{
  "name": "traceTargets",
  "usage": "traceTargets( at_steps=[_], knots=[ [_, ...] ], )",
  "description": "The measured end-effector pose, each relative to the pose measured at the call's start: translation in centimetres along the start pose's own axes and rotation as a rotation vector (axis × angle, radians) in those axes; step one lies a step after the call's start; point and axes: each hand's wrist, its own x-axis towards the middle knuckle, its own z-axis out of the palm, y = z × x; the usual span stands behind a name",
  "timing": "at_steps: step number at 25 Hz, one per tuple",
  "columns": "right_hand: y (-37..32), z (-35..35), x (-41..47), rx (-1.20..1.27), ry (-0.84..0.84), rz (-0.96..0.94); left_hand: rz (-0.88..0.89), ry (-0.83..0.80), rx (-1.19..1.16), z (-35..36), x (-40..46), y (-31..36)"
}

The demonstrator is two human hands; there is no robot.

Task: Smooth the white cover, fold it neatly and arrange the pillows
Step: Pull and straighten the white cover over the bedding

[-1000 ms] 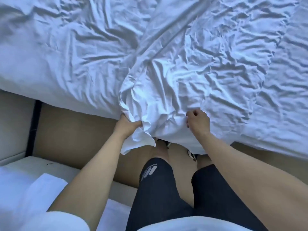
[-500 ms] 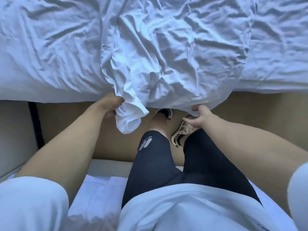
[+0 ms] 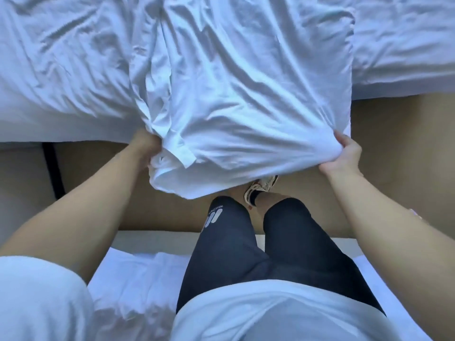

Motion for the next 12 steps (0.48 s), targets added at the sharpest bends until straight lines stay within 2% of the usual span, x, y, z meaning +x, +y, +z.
traceTargets(
  at_steps=[3, 5, 6, 9, 10, 11, 12],
  knots=[
    [-1.8, -3.3, -0.7, -0.205, 0.121, -0.083, -0.129, 0.312, 0.056, -2.7, -0.6, -5.7],
    [-1.2, -3.5, 0.6, -0.319, 0.191, -0.103, -0.210, 0.422, 0.097, -4.3, 0.0, -9.3],
    [-0.7, -3.6, 1.4, -0.370, 0.222, -0.095, -0.256, 0.415, 0.085, -5.1, -0.1, -10.1],
    [0.5, -4.0, 4.4, -0.475, 0.285, -0.081, -0.562, 0.422, -0.371, -5.8, 1.9, -10.3],
    [0.5, -4.0, 5.4, -0.501, 0.309, -0.092, -0.594, 0.410, -0.257, -5.4, 3.1, -10.1],
    [0.5, -3.9, 6.7, -0.534, 0.355, -0.097, -0.518, 0.345, 0.055, -4.9, 3.5, -9.5],
    [0.4, -3.4, 7.0, -0.563, 0.354, -0.104, -0.481, 0.313, 0.235, -4.6, 3.3, -8.7]
  ],
)
